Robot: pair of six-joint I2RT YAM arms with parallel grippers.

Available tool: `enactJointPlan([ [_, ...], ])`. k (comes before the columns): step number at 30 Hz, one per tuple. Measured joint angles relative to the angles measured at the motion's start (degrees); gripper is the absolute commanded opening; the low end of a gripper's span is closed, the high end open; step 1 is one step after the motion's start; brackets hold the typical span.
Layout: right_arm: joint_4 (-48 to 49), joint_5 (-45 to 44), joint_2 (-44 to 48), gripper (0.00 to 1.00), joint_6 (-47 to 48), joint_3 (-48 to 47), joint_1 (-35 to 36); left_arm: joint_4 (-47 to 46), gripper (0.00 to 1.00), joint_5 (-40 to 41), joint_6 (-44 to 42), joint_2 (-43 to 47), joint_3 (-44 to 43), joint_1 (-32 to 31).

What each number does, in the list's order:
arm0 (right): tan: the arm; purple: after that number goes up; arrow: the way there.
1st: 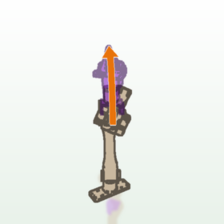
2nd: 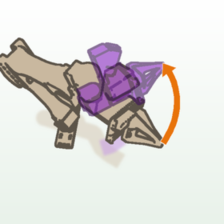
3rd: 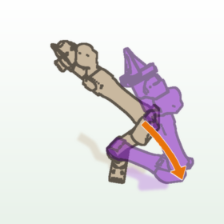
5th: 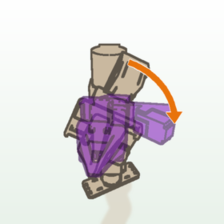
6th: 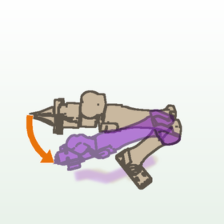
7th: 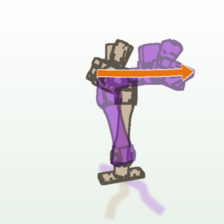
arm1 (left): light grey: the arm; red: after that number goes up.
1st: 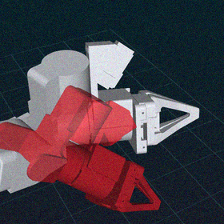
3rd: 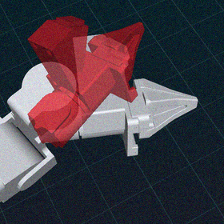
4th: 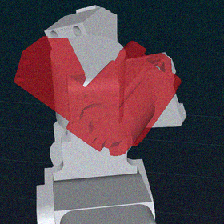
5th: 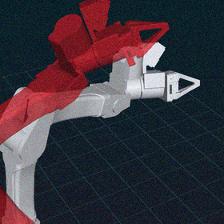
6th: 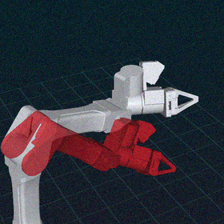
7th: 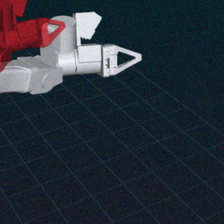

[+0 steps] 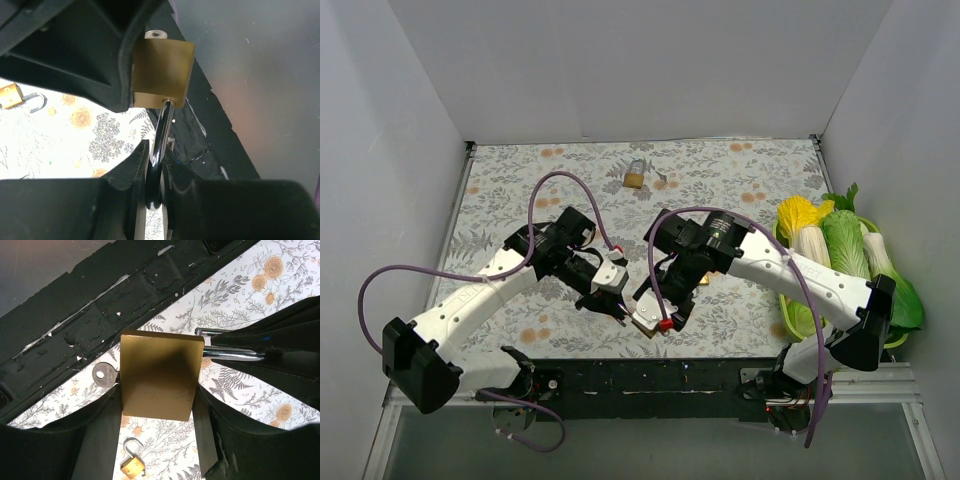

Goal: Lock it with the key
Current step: Pick up the lock from the center of the board, then lock the lock.

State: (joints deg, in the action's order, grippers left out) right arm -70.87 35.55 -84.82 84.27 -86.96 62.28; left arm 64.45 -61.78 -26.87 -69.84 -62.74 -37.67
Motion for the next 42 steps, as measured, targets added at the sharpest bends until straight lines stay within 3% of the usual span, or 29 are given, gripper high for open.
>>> enactJointPlan([
  [1, -0.22, 0.13, 0.0, 0.11, -0.44, -0.17, 0.0, -0.48, 0.0, 0.11, 1.27, 0.13, 0.0, -0.11],
  [2, -0.22, 0.09, 0.0, 0.3, -0.87, -0.28, 0.0, -1.36, 0.0, 0.2, 2.82, 0.39, 0.13, -0.11],
  [4, 0.02, 0.0, 0.02, 0.44, -2.32, -0.5, -0.09, -3.89, 0.0, 0.92, 6.93, 1.84, 0.9, -0.11],
  [5, 0.35, 0.02, 0.07, 0.56, -3.3, -0.57, -0.13, -5.4, 0.0, 1.29, 8.85, 2.82, 1.57, -0.11],
  [11, 6.51, -0.68, 2.47, 0.9, -11.96, 2.71, -2.45, -16.35, 0.0, 1.46, 22.95, 7.82, 5.75, 0.48],
  [20, 14.4, -0.59, 6.14, 0.94, -22.18, 8.92, -19.37, -29.75, 0.0, 1.38, 39.39, 7.5, 9.11, 13.09],
  [24, 17.51, 0.81, 7.69, 0.94, -30.05, 9.46, -22.95, -35.06, 0.0, 1.11, 45.2, 7.45, 9.14, 16.31],
  [33, 42.64, 6.23, 11.56, 0.94, -59.91, 18.58, -23.54, -42.77, 0.0, -0.5, 57.05, 7.48, 8.33, 16.55],
  [42, 53.48, 10.23, 10.4, 0.93, -70.77, 19.76, -19.41, -49.72, 0.0, -0.72, 66.53, 7.67, 7.17, 16.55],
])
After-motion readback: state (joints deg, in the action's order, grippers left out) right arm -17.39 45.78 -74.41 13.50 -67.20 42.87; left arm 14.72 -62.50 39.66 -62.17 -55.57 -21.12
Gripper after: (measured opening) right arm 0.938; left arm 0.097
